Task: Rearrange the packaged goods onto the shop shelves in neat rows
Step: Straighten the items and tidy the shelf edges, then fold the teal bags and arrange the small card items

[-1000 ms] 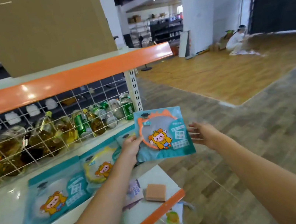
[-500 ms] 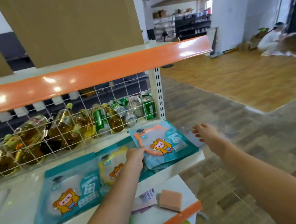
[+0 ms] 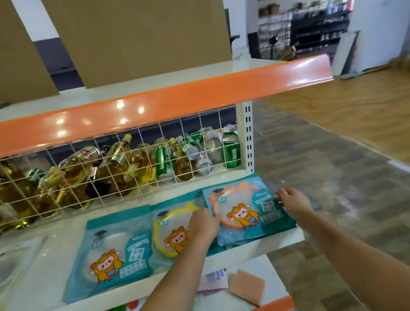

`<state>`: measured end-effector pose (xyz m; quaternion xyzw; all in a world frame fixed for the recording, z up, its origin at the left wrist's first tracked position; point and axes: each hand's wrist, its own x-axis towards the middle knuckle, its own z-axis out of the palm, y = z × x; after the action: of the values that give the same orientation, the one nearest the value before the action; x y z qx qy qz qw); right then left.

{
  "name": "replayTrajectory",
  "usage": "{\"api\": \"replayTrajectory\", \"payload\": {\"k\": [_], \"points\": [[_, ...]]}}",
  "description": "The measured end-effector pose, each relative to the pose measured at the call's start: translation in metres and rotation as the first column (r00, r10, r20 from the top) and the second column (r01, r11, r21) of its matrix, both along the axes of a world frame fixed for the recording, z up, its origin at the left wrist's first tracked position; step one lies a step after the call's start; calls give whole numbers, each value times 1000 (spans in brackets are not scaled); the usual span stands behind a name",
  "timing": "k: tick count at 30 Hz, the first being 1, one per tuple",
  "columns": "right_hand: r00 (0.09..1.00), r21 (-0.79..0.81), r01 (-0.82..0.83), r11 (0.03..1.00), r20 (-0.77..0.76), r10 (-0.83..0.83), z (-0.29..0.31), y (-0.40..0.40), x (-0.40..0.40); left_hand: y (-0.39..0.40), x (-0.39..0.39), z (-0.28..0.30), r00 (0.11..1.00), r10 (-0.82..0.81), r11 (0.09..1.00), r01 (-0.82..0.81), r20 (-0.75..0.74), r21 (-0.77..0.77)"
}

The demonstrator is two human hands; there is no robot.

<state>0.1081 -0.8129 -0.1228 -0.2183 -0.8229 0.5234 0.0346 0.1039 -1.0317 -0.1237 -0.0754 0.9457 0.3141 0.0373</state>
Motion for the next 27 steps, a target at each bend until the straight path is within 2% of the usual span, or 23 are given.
{"api": "replayTrajectory", "payload": {"k": [7, 10, 13, 16, 19, 24, 27], "points": [[996, 248, -83, 965, 44, 75, 4, -5, -3, -3, 2, -2, 996, -50, 983, 36, -71, -178], [993, 384, -94, 918, -28, 113, 15, -10, -1, -11, 4, 4, 993, -73, 969, 48, -96, -242], [972, 465, -155, 872, -88, 219, 27, -25, -4, -26, 6, 18, 988, -106, 935, 60, -113, -351], [925, 622, -219, 751, -113, 363, 35, -49, -7, -43, 14, 34, 985, -138, 876, 71, -107, -476], [860, 735, -293, 611, -76, 504, 39, -79, -5, -65, 30, 42, 990, -97, 846, 25, -106, -533], [715, 816, -405, 411, 3, 699, 39, -137, 9, -101, 69, 48, 993, 33, 831, -91, -114, -549], [631, 821, -456, 344, 26, 775, 41, -178, 27, -128, 100, 46, 982, 124, 821, -181, -140, -542]]}}
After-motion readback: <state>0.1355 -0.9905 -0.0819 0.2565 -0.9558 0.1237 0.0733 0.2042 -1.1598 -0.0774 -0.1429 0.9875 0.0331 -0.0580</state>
